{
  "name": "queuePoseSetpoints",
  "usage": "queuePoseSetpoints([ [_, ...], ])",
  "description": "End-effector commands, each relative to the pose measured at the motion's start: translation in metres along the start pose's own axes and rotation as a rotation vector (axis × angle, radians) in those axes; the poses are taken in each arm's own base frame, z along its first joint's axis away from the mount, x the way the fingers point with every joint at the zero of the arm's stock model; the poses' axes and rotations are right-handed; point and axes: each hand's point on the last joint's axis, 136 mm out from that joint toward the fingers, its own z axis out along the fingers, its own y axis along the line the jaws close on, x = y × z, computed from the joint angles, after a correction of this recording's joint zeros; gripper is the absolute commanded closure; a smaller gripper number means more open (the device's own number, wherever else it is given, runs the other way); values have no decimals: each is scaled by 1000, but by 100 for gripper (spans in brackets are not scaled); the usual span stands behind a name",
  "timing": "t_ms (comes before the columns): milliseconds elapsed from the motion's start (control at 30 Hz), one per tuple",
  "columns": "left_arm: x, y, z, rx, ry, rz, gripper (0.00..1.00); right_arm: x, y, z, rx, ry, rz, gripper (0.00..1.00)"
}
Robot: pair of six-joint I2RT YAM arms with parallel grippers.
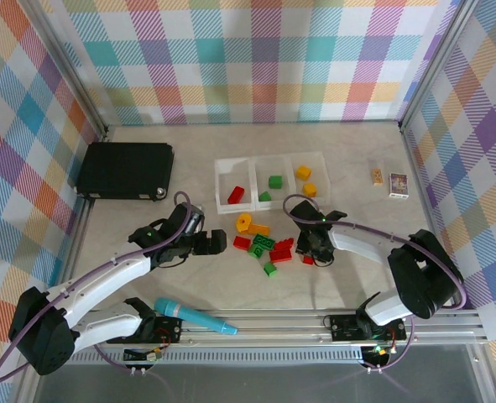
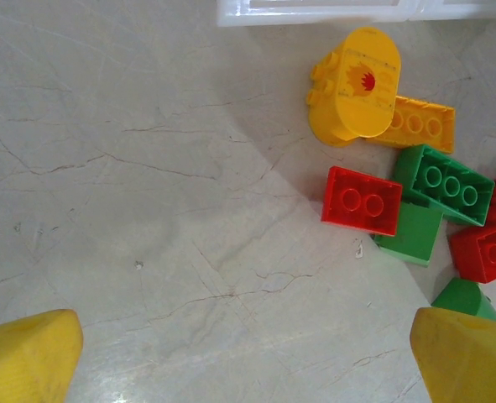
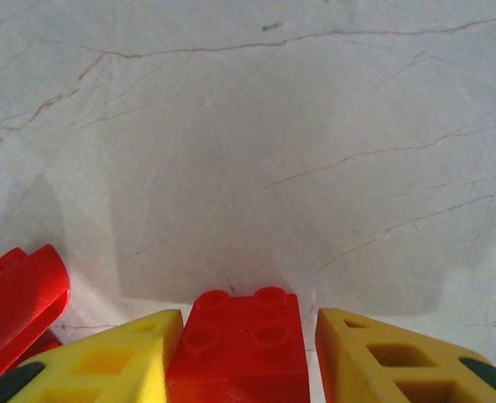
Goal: Sort the legos into containers by color
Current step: Pick up the lego from the center of the table, then place the lego in the container.
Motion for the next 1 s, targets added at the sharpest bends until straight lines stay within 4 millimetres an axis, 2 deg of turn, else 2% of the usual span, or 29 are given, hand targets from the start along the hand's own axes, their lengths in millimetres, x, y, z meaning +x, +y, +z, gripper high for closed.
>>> queuePoseSetpoints([
  [0,2,-3,0,11,-4,11,0,2,1,1,-8,14,-26,55],
  [200,2,1,-5,5,-28,-1,0,-6,10,-14,-60,-23,-61,64],
  [333,-1,5,-13,-2,-59,-12,0,-19,22,-38,-110,-73,-84,68],
  [500,-6,12,-24,-17,-115,-41,1,-46,51,-83,-210,-166,-128,71],
  [600,-10,17,-31,-36,-152,-64,0,-68,80,-116,-311,-246,-160,72],
  [700,-9,21,-31,-48,-159,-84,1,-93,117,-144,-413,-325,-210,72],
  [833,-3,21,-27,-39,-139,-105,0,-118,170,-160,-513,-357,-289,73],
  [967,0,22,-29,-29,-138,-117,0,-136,217,-163,-590,-368,-368,73],
])
